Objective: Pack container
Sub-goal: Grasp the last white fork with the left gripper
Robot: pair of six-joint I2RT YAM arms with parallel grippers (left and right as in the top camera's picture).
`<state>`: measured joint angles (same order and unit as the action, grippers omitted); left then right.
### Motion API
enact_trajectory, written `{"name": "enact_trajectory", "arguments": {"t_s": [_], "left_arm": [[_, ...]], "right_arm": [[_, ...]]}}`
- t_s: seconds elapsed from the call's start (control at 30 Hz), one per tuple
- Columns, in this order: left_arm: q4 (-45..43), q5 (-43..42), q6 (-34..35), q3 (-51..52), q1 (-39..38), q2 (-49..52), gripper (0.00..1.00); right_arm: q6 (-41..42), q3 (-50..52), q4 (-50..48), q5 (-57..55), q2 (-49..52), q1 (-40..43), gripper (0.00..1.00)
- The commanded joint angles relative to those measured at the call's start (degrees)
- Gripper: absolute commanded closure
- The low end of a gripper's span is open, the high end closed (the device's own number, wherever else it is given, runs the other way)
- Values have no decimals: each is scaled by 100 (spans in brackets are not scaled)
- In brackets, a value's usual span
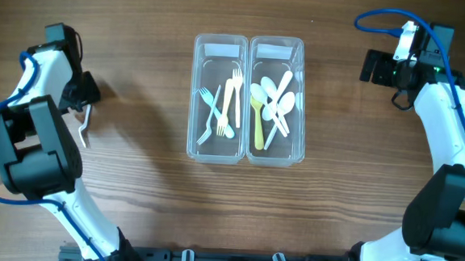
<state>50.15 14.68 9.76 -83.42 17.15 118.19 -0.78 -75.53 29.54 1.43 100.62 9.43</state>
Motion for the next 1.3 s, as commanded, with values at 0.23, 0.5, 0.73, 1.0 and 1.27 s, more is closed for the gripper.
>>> {"name": "enact_trajectory", "arguments": {"t_s": [0.23,0.5,0.73,1.0,1.27], "left_arm": [[376,-629,-1370,92,72,13,40],[848,-629,-1408,103,105,13,49],[573,-638,-1698,540,214,13,42],[343,-1641,-1687,551,247,11,96],[1032,-3705,-1335,-675,247,-201,96]], "right_arm": [[-61,-11,-4,-15,-85,-20,0],[-61,-11,-4,-15,-85,-20,0],[-61,-11,-4,-15,-85,-20,0],[-59,-11,-4,-15,-85,-20,0],[-61,-11,-4,-15,-85,-20,0]]}}
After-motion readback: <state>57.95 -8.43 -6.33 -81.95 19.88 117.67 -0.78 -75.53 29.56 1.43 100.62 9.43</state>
